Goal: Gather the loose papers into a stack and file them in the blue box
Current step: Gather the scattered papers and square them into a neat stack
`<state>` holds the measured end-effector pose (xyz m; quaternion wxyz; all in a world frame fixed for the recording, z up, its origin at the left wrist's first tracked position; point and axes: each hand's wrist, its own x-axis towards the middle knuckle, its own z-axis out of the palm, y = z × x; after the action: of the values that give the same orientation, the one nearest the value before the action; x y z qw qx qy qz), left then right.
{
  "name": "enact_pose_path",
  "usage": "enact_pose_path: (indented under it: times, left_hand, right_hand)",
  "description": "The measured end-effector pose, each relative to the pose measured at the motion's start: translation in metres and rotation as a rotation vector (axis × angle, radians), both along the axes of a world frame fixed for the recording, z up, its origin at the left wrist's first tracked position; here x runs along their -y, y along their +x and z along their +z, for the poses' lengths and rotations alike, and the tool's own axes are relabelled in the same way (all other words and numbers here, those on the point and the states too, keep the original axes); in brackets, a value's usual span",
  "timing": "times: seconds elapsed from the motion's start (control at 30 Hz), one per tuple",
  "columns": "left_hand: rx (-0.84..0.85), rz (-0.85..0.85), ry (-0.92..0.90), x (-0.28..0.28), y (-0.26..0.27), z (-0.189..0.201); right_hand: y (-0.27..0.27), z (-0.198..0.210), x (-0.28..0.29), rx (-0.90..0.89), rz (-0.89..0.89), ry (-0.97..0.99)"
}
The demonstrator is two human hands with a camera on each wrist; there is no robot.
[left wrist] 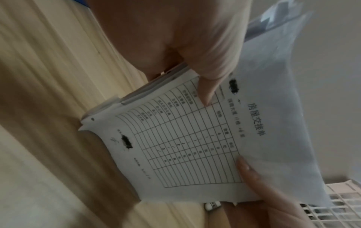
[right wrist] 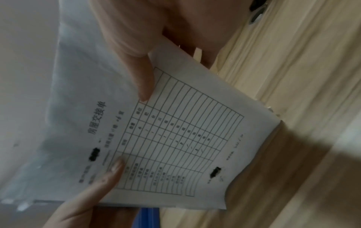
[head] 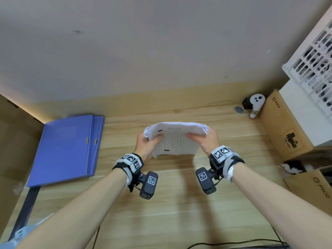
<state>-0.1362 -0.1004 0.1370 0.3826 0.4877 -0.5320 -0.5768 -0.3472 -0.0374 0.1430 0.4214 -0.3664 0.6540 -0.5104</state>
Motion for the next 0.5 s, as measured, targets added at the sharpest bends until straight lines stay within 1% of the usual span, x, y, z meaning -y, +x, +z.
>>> enact_pose_path:
  times: [0.07,0.17,0.33,0.43,0.5]
  left_hand:
    - [-0.014,0.019,-0.001,0.003,-0.004,0.001]
    - [0.005,-0.009,0.032,0.008,-0.006,-0.007]
    - [0.086,0.002,0.153,0.000,-0.012,-0.040]
    - [0.073,-0.011,0.188,0.001,-0.019,-0.046]
    - [0.051,-0.069,0.270,0.004,-0.027,-0.048]
  right_hand:
    - [-0.003,0.002,0.003,0.030,-0.006,-0.022]
    - [-0.007,-0.002,0.004,0.043,0.035,-0.014]
    - [-0.015,-0.037,-0.008,0.065,0.017,0.111]
    - [-0.028,-0.043,-0.008,0.112,-0.039,0.158]
    - [-0.040,-0.045,-0.008,0.153,-0.046,0.166]
